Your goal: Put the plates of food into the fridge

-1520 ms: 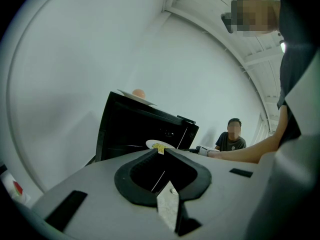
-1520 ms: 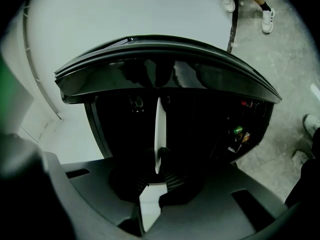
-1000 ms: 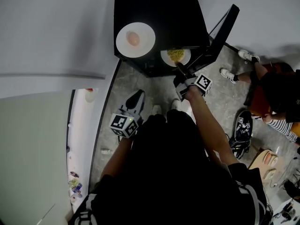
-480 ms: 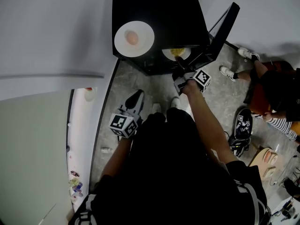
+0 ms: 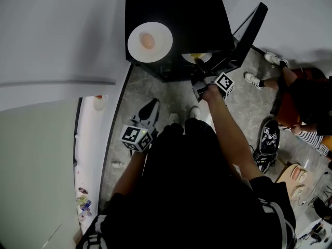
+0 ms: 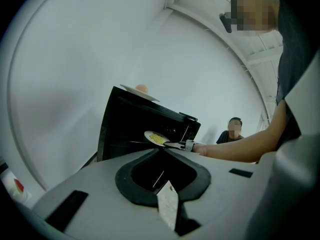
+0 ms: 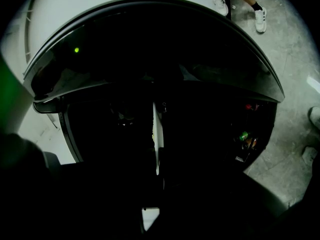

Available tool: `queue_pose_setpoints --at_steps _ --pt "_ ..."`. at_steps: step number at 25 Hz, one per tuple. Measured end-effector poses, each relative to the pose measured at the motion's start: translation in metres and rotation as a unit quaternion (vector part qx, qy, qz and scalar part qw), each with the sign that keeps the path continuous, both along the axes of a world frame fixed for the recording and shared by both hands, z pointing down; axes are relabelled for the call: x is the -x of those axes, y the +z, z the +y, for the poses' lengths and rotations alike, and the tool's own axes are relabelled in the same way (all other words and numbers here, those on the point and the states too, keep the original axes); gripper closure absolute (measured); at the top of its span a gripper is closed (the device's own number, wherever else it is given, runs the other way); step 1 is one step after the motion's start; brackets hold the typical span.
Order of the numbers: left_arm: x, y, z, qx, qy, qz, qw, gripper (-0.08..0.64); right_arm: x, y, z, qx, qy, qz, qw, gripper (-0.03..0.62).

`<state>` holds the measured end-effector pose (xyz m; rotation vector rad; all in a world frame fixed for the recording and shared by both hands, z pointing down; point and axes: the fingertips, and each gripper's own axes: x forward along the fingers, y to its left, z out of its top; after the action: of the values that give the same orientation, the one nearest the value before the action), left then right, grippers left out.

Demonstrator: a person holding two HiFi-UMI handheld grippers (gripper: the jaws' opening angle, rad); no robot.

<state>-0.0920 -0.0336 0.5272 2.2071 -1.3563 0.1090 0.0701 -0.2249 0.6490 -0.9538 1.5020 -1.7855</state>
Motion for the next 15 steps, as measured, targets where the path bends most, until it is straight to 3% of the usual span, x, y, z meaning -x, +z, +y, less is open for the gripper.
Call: queue_pose_setpoints --at_steps 15 --pt "0.0024 0.0007 -0.0001 0.004 -0.004 -0.003 1.0000 0.526 0.0030 -0.0040 -0.0092 -0.009 0.002 -0.009 1.000 0.554"
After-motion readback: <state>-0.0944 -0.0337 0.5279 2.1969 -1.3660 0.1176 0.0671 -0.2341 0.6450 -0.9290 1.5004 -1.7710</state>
